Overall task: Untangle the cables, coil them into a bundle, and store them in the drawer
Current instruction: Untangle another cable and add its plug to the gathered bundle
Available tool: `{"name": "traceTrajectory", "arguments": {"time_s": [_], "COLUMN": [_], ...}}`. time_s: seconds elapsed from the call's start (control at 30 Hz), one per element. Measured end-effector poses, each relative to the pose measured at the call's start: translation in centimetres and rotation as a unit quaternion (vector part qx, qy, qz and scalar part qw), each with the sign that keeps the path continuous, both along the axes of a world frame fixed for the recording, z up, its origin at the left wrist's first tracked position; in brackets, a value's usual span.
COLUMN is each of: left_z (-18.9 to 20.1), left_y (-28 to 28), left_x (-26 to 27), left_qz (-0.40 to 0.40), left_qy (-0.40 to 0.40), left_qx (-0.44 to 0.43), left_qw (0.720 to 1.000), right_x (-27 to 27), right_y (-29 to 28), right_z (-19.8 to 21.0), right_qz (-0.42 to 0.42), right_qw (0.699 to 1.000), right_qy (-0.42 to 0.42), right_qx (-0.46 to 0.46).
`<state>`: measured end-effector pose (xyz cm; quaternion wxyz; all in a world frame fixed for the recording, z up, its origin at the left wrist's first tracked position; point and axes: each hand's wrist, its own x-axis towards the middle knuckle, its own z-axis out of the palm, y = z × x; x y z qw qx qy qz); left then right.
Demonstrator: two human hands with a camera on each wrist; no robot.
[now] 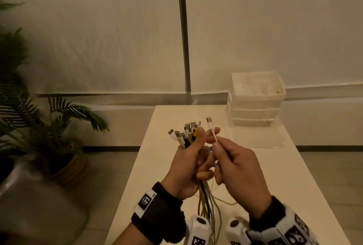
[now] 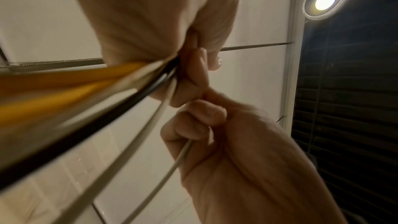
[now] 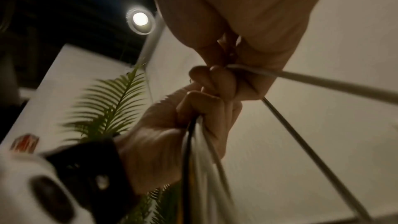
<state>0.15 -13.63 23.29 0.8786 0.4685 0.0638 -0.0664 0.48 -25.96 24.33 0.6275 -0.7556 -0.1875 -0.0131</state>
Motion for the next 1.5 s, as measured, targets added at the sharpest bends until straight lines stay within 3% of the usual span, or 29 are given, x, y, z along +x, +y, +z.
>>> {"name": "traceTrajectory", "arguments": {"time_s": [0.07,0.2,0.4,0.5,0.6,0.67,0.77,0.9,1.0,1.1,1.17,1.2,1.33,1.5], "left_z": [-0.1,0.0,-0.3,-0.2,0.1,0.6,2.1,4.4,4.1,2.1,0.4,-0.1,-0.3,0.7], "left_y": [0.2,0.4,0.0,1.2,3.5,5.7,10.0,14.1,11.7,5.8,2.5,1.1,-0.7,0.5], "left_x": [-0.3,-0.8,-1.0,-0.8,-0.3,-0.3,-0.2,-1.6,-2.8,-2.6,-2.0,-1.8,-1.3,-0.3], "left_qz": [-0.009,0.007,0.093,0.127,0.131,0.128,0.172,0.259,0.159,0.007,-0.047,-0.048,0.013,0.108], "left_qy": [-0.021,-0.024,0.000,0.001,-0.025,-0.046,-0.081,-0.095,-0.109,-0.182,-0.225,-0.230,-0.182,-0.149], "left_qx": [-0.002,0.008,0.131,0.133,0.029,-0.052,-0.059,0.039,0.241,0.441,0.520,0.532,0.457,0.415], "left_qw": [1.000,1.000,0.987,0.983,0.991,0.989,0.980,0.960,0.951,0.879,0.823,0.813,0.871,0.891], "right_x": [-0.4,-1.1,-0.9,-1.4,-2.1,-2.1,-1.1,0.3,1.0,1.0,1.0,1.1,1.9,2.3], "right_y": [0.7,1.6,1.4,0.4,-1.6,-3.2,-6.5,-10.4,-10.7,-8.5,-6.8,-6.1,-4.8,-4.9], "right_z": [-0.3,-1.8,-2.8,-3.2,-4.5,-5.5,-6.4,-5.4,-4.1,-2.4,-1.4,-0.9,-0.1,-0.7], "right_qz": [-0.023,-0.039,-0.048,-0.029,0.041,0.133,0.195,0.149,0.107,0.116,0.132,0.136,0.157,0.178], "right_qw": [0.994,0.971,0.936,0.940,0.962,0.972,0.957,0.947,0.954,0.962,0.962,0.960,0.947,0.931], "right_qy": [-0.090,-0.191,-0.250,-0.224,-0.164,-0.047,0.134,0.245,0.250,0.225,0.230,0.240,0.271,0.281], "right_qx": [-0.059,-0.141,-0.243,-0.255,-0.214,-0.188,-0.166,-0.142,-0.127,-0.105,-0.064,-0.035,0.065,0.152]}}
